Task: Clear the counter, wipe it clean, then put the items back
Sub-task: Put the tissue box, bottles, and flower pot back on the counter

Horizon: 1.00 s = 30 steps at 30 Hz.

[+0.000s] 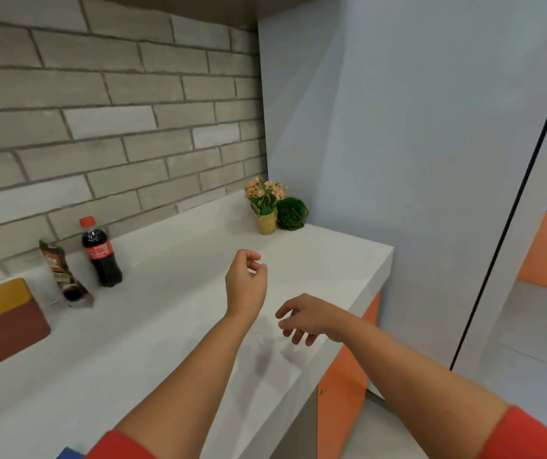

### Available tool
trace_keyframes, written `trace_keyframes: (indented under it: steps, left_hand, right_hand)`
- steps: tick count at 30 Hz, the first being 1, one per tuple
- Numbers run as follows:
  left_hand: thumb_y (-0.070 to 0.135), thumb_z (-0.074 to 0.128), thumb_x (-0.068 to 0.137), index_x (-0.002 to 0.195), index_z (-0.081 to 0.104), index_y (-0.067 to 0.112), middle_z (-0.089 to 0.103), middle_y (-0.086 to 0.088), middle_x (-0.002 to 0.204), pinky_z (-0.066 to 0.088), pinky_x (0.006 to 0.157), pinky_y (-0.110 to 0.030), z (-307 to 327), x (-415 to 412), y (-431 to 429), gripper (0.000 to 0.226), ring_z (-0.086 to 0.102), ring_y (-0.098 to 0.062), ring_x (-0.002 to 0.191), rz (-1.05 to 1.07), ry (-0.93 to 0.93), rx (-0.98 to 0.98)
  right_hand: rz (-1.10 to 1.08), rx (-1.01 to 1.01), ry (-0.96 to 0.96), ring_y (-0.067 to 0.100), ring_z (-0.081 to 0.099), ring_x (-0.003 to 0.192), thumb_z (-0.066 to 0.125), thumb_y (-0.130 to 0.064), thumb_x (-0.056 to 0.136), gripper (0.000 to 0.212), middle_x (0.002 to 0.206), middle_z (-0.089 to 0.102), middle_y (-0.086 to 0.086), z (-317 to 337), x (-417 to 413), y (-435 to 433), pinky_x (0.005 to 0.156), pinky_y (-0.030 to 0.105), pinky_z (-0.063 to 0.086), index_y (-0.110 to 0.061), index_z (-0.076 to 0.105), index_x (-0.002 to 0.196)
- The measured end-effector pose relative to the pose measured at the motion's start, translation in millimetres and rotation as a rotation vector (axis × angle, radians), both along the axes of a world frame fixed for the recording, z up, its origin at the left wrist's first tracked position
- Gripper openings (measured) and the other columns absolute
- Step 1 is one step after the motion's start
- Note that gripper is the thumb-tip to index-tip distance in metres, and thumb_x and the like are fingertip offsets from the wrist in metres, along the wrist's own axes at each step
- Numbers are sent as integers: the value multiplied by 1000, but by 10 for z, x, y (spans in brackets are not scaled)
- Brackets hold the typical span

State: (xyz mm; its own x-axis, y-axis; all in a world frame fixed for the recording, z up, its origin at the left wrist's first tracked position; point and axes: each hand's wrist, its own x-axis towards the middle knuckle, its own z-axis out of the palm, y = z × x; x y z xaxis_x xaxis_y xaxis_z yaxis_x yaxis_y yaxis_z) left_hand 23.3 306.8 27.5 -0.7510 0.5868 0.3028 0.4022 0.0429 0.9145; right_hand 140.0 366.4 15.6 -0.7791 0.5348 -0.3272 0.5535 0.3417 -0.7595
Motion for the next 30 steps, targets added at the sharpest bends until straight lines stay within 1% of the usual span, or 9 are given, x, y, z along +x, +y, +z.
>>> trace_keyframes:
  steps: [4, 9, 14, 20, 22, 24, 27, 30]
  left_hand:
    - [9, 51, 91, 97, 49, 17, 53, -2, 92, 51, 71, -34, -79, -203, 359, 10, 61, -28, 87, 15, -11, -9]
    - [9, 51, 91, 95, 49, 18, 52, 1, 87, 52, 72, -37, -155, -588, 862, 10, 61, -28, 88, 49, -53, -46]
    - [9, 51, 91, 96, 49, 17, 50, 1, 87, 53, 74, -38, -214, -932, 1306, 9, 60, -28, 89, 49, -51, -89]
    - [9, 52, 90, 96, 49, 18, 51, 1, 87, 53, 76, -37, -361, -1216, 1627, 11, 60, -27, 88, 69, -70, -137]
    - [9, 53, 90, 97, 49, 18, 52, 0, 89, 53, 76, -37, -402, -1318, 1729, 12, 60, -25, 86, 95, -85, -166]
    - [9, 53, 90, 97, 49, 18, 51, 0, 88, 53, 75, -37, -438, -1407, 1810, 12, 58, -24, 84, 108, -93, -181]
    - [8, 54, 89, 98, 50, 16, 51, -3, 88, 52, 75, -38, -504, -1551, 1995, 13, 57, -25, 83, 125, -111, -197]
    - [10, 55, 88, 98, 49, 17, 52, -5, 93, 52, 77, -39, -562, -1678, 2212, 13, 57, -26, 85, 152, -156, -236]
  right_hand:
    - [-5, -5, -7, 12, 60, 66, 52, -17, 92, 34, 94, 63, 6, -35, -148, 377, 55, 20, 47, -11, 53, 125]
    - [-23, -4, -23, 13, 60, 67, 52, -17, 92, 33, 94, 64, 7, 2, -456, 893, 56, 19, 48, -11, 54, 125]
    - [-49, -12, -34, 14, 60, 68, 52, -18, 93, 32, 95, 64, 7, 13, -750, 1341, 58, 21, 49, -12, 53, 124]
    - [-51, -37, -50, 14, 60, 70, 52, -17, 93, 32, 96, 62, 7, -55, -1034, 1749, 59, 21, 49, -10, 53, 124]
    - [-47, -39, -49, 16, 60, 74, 52, -16, 93, 32, 98, 61, 8, -68, -1156, 1885, 59, 21, 50, -9, 54, 124]
    - [-51, -36, -35, 18, 59, 80, 52, -14, 92, 33, 100, 61, 8, -82, -1271, 2010, 60, 22, 50, -8, 54, 124]
    - [-80, -28, -5, 19, 58, 83, 54, -12, 90, 35, 105, 59, 10, -147, -1472, 2294, 60, 23, 50, -6, 54, 125]
    - [-122, -25, 36, 19, 56, 89, 58, -13, 88, 41, 124, 53, 12, -238, -1677, 2623, 64, 23, 51, -8, 51, 129]
